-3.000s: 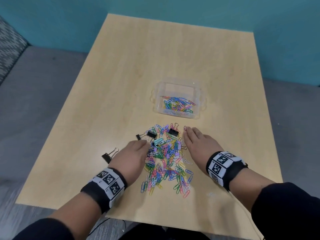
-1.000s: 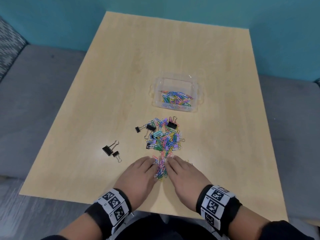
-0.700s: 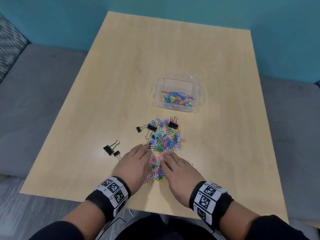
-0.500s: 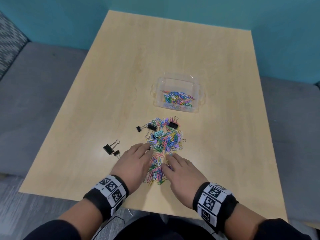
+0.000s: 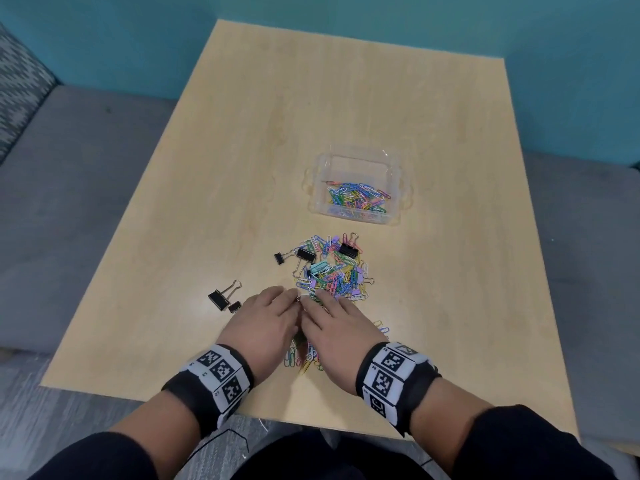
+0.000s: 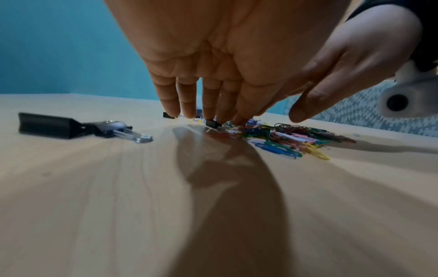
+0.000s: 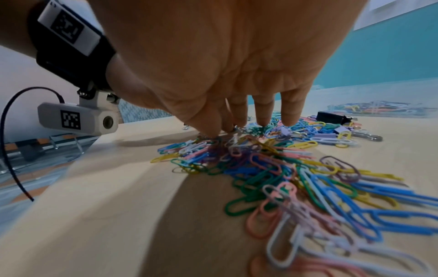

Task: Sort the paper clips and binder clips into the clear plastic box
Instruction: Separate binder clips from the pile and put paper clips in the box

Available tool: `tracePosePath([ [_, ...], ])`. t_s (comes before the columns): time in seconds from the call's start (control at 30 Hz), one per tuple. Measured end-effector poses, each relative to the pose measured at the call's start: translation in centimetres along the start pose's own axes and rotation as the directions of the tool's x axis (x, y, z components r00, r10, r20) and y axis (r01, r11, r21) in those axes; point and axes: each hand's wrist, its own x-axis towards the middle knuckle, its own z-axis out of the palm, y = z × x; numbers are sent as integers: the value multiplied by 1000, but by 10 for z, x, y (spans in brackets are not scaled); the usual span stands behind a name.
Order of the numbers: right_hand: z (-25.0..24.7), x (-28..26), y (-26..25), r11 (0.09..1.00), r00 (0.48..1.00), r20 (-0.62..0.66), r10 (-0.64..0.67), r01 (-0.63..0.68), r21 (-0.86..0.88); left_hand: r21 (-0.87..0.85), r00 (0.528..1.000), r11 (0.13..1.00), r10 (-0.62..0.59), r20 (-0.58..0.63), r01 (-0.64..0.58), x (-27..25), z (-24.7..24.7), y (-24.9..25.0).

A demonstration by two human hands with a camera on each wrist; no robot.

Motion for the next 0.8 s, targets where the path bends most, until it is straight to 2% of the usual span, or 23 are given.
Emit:
tracePosePath([
  [0.13,6,-3,-1,1000,1000,15,17,-17,-10,31,999,999,-41,-23,42,-14,-5,-8],
  [0.3,8,-10,2,1000,999,-42,-6,6,17,23,990,991,-134,-44,135,-24,-9,-20],
  [0.47,7,-1,-1,998,998,-43,55,-54,24,-12,997,999,-50,-57,50,4,-12,-3],
  [0.57,11,-5,-3,999,998,-58,18,-15,44,4,999,999,45,27,-45,21,-1,3],
  [0.67,15,-16,2,998,996,-82,28,-22,67,34,999,999,0,47,-2,20,-1,2],
  [0.8,19,-30,9,996,997,-54,59,-55,73,39,998,999,-36,44,34,3,0,4],
])
